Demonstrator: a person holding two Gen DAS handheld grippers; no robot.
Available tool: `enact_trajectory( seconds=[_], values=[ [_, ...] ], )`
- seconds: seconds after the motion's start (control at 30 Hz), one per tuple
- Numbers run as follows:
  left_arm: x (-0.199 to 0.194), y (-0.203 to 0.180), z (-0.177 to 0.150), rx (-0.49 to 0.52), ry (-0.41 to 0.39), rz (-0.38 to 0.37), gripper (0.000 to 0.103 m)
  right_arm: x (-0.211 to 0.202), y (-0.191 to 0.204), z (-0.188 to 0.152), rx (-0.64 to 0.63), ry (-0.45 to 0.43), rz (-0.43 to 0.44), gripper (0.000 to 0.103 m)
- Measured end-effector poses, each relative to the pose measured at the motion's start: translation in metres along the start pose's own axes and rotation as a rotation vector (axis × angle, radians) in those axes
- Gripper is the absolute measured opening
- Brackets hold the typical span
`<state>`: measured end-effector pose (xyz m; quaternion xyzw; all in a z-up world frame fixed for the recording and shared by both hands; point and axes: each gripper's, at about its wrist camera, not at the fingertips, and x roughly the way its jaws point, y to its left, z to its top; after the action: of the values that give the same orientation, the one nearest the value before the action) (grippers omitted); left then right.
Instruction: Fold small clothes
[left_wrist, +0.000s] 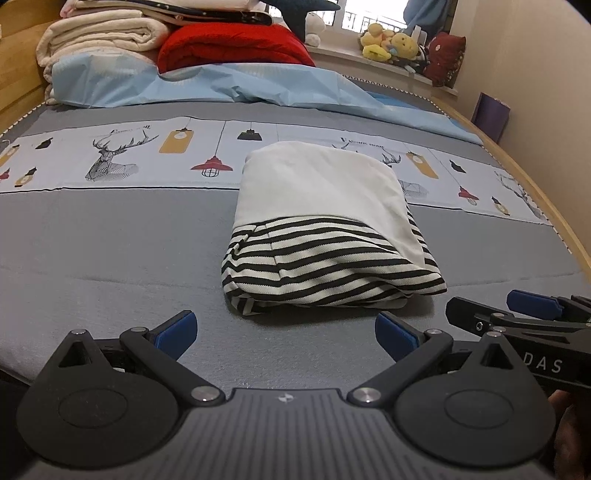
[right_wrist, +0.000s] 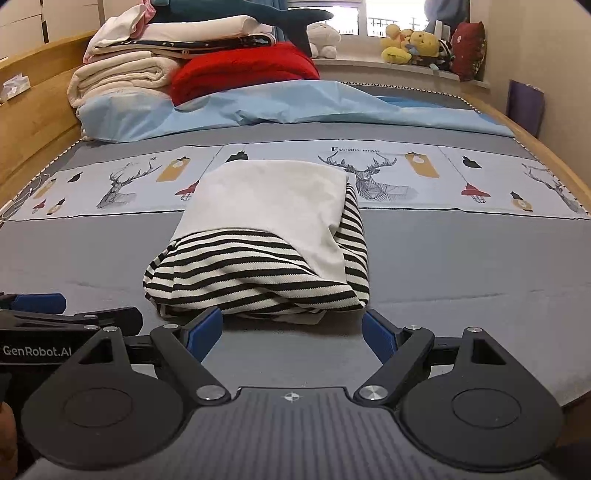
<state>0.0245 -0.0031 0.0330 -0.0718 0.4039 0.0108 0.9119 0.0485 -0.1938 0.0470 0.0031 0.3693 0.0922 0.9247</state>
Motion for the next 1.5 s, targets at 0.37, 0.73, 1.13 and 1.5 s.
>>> enact_trajectory(
  seconds=[0.37, 0.73, 1.13, 1.5],
  values=[
    [0.0018, -0.0001, 0.0004, -0.006, -0.003, -0.004, 0.103, 0.0013, -0.0019, 0.0018, 0.010, 0.008, -0.006, 0.083],
    [0.0041, -0.0016, -0.0002, -0.005, 0.000, -0.004, 0.103, 0.0036, -0.0030, 0.0015, 0.020, 0.022, -0.006, 0.083],
    [0.0053, -0.0018, 0.0002, -0.012, 0.003, -0.007, 0.103, 0.0047, -0.0004, 0.0011, 0.017, 0.022, -0.009, 0.083],
    [0.0053, -0.0020, 0.0003, -0.011, 0.002, -0.008, 0.103, 0.0045, -0.0007, 0.0014, 0.017, 0.022, -0.009, 0.083]
  ],
)
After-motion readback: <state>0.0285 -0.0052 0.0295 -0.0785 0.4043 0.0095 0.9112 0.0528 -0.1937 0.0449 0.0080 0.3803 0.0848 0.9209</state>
